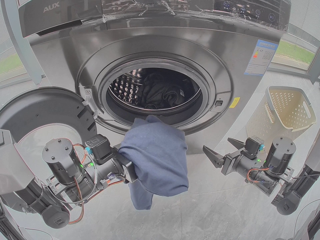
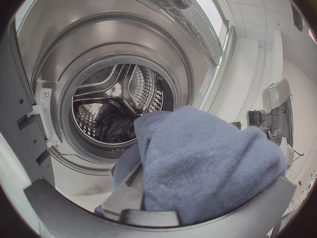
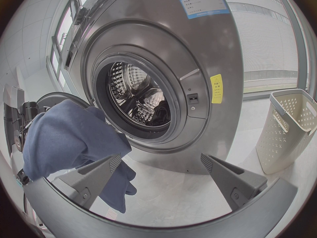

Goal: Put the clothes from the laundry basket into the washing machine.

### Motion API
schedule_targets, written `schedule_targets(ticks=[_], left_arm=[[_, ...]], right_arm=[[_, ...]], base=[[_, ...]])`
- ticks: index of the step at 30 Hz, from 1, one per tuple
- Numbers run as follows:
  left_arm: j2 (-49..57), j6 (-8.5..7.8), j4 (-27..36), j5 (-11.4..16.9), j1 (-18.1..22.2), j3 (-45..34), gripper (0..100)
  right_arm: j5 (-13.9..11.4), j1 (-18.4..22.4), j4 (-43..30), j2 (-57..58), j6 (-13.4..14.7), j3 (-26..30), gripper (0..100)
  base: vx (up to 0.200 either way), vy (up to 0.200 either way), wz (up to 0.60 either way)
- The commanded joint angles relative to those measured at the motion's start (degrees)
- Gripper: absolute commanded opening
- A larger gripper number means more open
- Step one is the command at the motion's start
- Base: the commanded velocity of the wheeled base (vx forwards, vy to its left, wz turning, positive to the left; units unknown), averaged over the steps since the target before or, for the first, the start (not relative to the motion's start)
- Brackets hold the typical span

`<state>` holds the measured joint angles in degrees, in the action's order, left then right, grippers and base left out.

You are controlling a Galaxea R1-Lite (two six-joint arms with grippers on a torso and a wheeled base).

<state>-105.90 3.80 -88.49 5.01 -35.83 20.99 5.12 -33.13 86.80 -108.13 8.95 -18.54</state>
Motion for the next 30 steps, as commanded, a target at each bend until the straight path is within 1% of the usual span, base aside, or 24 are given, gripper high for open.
schedule_targets(ticks=[1, 5, 6, 8, 10, 15, 19, 27, 28, 30], left_arm=[[-0.45, -0.02, -0.1, 0.0, -0.03, 0.1, 0], [-1.24, -0.2, -0.01, -0.35, -0.03, 0.54, 0], [-1.33, -0.38, -0.01, -0.44, -0.03, 0.54, 0], [-1.77, -1.25, -0.1, -0.53, -0.03, 0.54, 0], [-2.03, -1.61, -0.1, -0.53, -0.03, 0.63, 0], [-2.03, -1.61, -0.1, -0.53, -0.03, 0.8, 0], [-2.12, -1.61, -0.1, -0.53, -0.12, 1.07, 0], [-2.03, -1.52, -0.1, -0.53, -0.91, 1.16, 0], [-2.03, -1.52, -0.1, -0.53, -0.91, 1.68, 0], [-2.12, -1.61, -0.1, -0.53, -1.17, 2.47, 0]], right_arm=[[-0.02, 0.0, 0.04, -0.06, -0.07, 0.0, 100], [-0.02, 0.0, 0.04, -0.06, 0.02, 0.0, 100], [-0.02, 0.0, 0.04, -0.06, 0.02, 0.0, 100], [-0.02, 0.0, 0.04, -0.15, 0.02, 0.0, 100], [-0.02, 0.0, 0.04, -0.06, 0.02, 0.0, 100], [-0.02, -0.09, -0.05, -0.06, 0.02, 0.08, 100], [-0.11, -0.26, -0.22, 0.03, -0.07, 1.4, 100], [-0.11, -2.55, -0.05, 0.55, -0.16, 3.51, 100], [-0.02, -3.96, -0.22, 0.55, -0.07, 4.13, 100], [-0.02, -4.75, -0.22, 0.46, -0.07, 4.74, 100]], base=[[0.0, 0.0, 0.0], [0.0, 0.0, 0.0], [0.0, 0.0, 0.0], [0.0, 0.0, 0.0], [0.2, 0.0, 0.0], [0.2, 0.0, 0.0], [0.2, 0.0, 0.0], [0.0, 0.0, 0.0], [0.0, 0.0, 0.0], [0.0, 0.0, 0.0]])
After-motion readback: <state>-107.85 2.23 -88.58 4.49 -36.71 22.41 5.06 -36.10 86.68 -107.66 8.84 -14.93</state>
